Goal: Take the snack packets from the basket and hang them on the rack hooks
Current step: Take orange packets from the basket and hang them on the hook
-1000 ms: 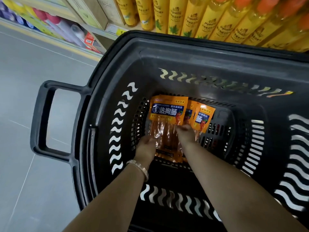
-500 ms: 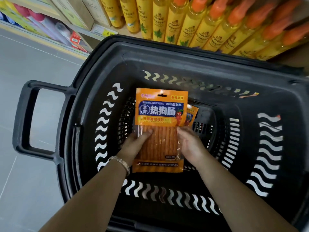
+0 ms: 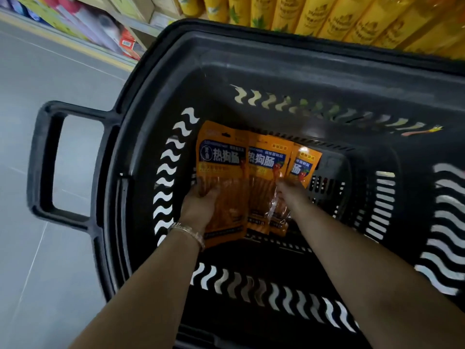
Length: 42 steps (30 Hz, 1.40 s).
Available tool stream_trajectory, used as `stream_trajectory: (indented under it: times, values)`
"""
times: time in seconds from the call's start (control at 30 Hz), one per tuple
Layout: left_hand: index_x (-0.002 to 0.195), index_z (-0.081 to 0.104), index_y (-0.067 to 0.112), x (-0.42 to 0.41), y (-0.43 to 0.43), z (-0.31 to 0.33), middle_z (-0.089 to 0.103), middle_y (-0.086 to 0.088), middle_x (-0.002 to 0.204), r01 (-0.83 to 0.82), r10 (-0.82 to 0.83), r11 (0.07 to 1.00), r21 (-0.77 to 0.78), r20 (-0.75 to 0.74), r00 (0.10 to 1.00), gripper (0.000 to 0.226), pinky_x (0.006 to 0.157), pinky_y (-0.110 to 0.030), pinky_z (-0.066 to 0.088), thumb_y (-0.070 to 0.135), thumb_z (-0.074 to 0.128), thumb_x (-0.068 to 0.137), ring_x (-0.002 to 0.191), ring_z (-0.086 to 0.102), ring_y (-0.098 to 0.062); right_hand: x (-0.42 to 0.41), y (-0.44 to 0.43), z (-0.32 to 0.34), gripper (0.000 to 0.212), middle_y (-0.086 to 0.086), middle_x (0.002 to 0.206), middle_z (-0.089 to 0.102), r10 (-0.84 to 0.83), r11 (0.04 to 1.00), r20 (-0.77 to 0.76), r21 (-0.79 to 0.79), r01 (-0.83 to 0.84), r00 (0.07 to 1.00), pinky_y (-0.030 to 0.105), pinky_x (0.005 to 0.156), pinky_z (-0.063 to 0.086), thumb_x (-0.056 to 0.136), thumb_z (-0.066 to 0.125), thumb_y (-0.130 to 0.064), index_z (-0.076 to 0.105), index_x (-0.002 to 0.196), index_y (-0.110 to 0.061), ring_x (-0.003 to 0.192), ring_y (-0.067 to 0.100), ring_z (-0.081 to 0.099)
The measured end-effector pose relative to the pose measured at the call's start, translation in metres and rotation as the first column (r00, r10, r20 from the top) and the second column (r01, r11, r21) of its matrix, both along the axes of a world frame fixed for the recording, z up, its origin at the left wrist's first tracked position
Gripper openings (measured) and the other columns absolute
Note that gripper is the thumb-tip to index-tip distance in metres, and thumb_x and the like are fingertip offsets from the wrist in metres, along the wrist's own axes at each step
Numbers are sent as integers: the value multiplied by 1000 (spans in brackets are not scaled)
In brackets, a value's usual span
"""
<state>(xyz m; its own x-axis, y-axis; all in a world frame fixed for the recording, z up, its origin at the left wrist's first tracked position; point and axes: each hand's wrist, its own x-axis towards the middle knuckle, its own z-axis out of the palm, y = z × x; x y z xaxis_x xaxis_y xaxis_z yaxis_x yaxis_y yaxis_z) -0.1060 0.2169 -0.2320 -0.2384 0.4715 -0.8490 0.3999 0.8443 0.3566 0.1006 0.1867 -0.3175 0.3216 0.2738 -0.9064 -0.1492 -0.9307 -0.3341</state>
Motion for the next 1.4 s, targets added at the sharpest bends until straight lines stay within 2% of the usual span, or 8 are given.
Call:
stream_trajectory:
  times: [0.23, 0.43, 0.6, 0.8, 0.93, 1.1, 1.27, 1.4]
  values:
    - [133, 48, 29, -4, -1, -2, 60, -3, 119, 8, -10, 1000, -29, -56, 998, 54, 98, -39, 44, 55, 56, 86, 108, 57, -28, -10, -6, -3, 21, -2, 89, 61, 14, 999, -18, 30, -14, 1000, 33, 76, 48, 89, 62, -29, 51, 105, -21, 86, 21, 61]
    - [119, 56, 31, 10, -5, 29, 56, 17, 82, 52, -51, 998, 36, -14, 999, 46, 72, -24, 44, 64, 42, 89, 74, 53, -5, 7, -20, 48, 16, -5, 88, 66, -99, 977, 15, 194, 94, 995, 27, 65, 46, 85, 65, -19, 58, 95, -29, 78, 15, 63]
    - [123, 54, 28, 20, -7, 74, 60, 3, 106, 114, -113, 992, 46, -15, 993, 68, 91, -38, 45, 77, 34, 81, 101, 57, -22, 22, -41, 112, 17, -10, 82, 65, 33, 952, 164, 296, -82, 986, 17, 59, 37, 88, 61, -42, 64, 92, -25, 75, 2, 58]
    - [85, 54, 26, 29, -13, 154, 63, 7, 82, 275, -299, 918, 287, 42, 953, 26, 62, -25, 44, 42, 39, 97, 78, 62, -14, 43, -72, 211, 43, 23, 97, 66, 119, 913, 354, 329, -243, 928, 37, 76, 44, 94, 52, -40, 61, 105, 1, 92, 35, 61]
    - [89, 56, 37, 34, -22, 208, 66, 9, 81, 317, -391, 840, 441, 85, 916, 21, 57, -19, 45, 40, 38, 100, 70, 64, -3, 57, -100, 281, 29, -3, 93, 64, -27, 851, 455, 477, -218, 890, 18, 70, 36, 94, 51, -35, 63, 112, -14, 92, 15, 59]
    - [87, 59, 32, 62, -37, 257, 63, 8, 69, 321, -465, 787, 527, 163, 870, 18, 60, -29, 47, 32, 45, 98, 69, 61, -19, 82, -148, 346, 18, 10, 92, 70, -247, 778, 477, 616, -121, 843, 27, 76, 49, 94, 53, -34, 63, 102, -22, 86, 21, 65]
    - [96, 66, 29, 135, -58, 302, 70, 4, 94, 294, -520, 695, 656, 178, 835, 17, 83, -33, 49, 41, 54, 93, 96, 64, -21, 120, -199, 393, 14, -17, 99, 66, -457, 651, 423, 758, -29, 782, -2, 70, 39, 95, 52, -26, 60, 106, -29, 85, -20, 57]
    - [109, 64, 16, 207, -85, 333, 62, -1, 101, 238, -510, 609, 757, 144, 848, 37, 77, -20, 34, 45, 47, 95, 99, 54, -14, 173, -241, 424, 19, 3, 99, 68, -533, 608, 462, 792, -59, 709, 5, 68, 41, 98, 47, -27, 61, 107, -18, 82, -1, 58]
